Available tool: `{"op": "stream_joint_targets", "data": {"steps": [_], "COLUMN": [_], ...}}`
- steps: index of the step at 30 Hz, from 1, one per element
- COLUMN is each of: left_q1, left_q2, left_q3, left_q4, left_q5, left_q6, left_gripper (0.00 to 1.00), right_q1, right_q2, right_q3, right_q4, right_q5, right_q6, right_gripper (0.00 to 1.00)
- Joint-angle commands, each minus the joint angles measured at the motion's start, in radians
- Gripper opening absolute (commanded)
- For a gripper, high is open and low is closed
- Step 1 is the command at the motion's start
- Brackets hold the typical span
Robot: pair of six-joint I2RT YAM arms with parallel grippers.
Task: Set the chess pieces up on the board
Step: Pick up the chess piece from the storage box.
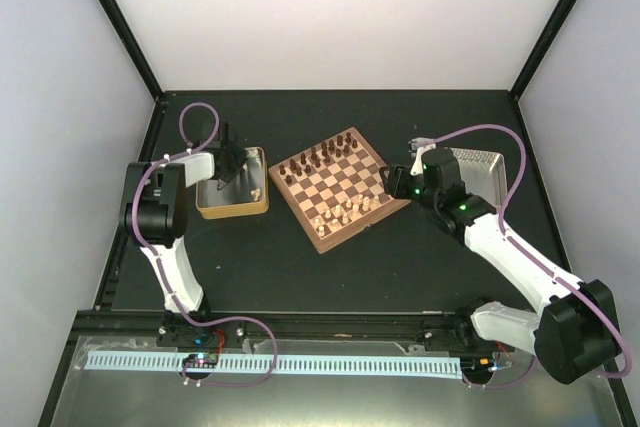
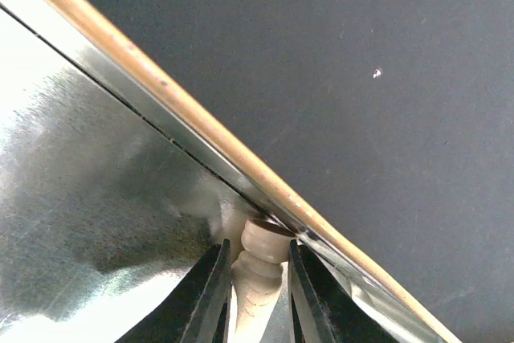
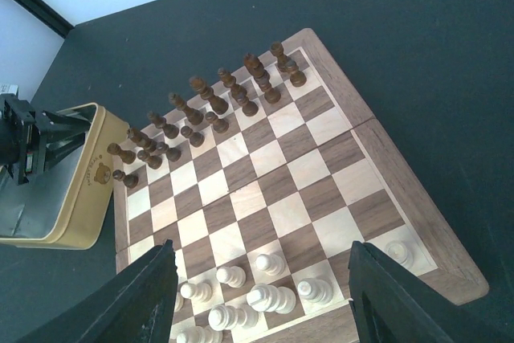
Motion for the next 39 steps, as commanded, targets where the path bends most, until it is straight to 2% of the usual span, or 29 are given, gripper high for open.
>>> {"op": "stream_joint_targets", "data": {"steps": [1, 4, 9, 16, 20, 23, 28, 30, 39], "left_q1": [0.007, 0.007, 0.009, 0.007, 0.005, 0.006, 0.005, 0.007, 0.016], "left_q2": [0.021, 0.021, 0.012, -0.010, -0.052, -0.069, -0.041, -0.028, 0.024], "left_q3": [0.013, 0.012, 0.031, 0.046, 0.007, 0.007, 0.093, 0.120, 0.173], "left_q4": [0.013, -0.003, -0.120, -0.290, -0.320, -0.335, -0.416, -0.437, -0.438], "left_q5": [-0.014, -0.018, -0.044, -0.012, 0.017, 0.032, 0.018, 0.001, -0.001], "left_q6": [-0.021, -0.026, -0.016, 0.139, 0.226, 0.291, 0.387, 0.409, 0.440], "left_gripper": [0.20, 0.20, 0.19, 0.20, 0.20, 0.25, 0.37, 0.40, 0.34], "right_q1": [-0.005, -0.005, -0.005, -0.005, -0.005, -0.005, -0.005, -0.005, -0.005], "right_q2": [-0.003, -0.006, -0.008, -0.009, -0.004, -0.003, 0.000, -0.002, -0.019], "right_q3": [0.031, 0.029, 0.028, 0.022, 0.018, 0.013, 0.009, 0.008, -0.003], "right_q4": [-0.002, -0.003, -0.003, 0.005, 0.014, 0.020, 0.028, 0.030, 0.031], "right_q5": [0.005, 0.007, 0.009, 0.009, 0.003, -0.003, -0.015, -0.017, -0.014], "right_q6": [-0.011, -0.011, -0.010, -0.007, -0.003, -0.001, 0.006, 0.008, 0.014], "right_gripper": [0.60, 0.60, 0.60, 0.60, 0.60, 0.60, 0.60, 0.60, 0.60]}}
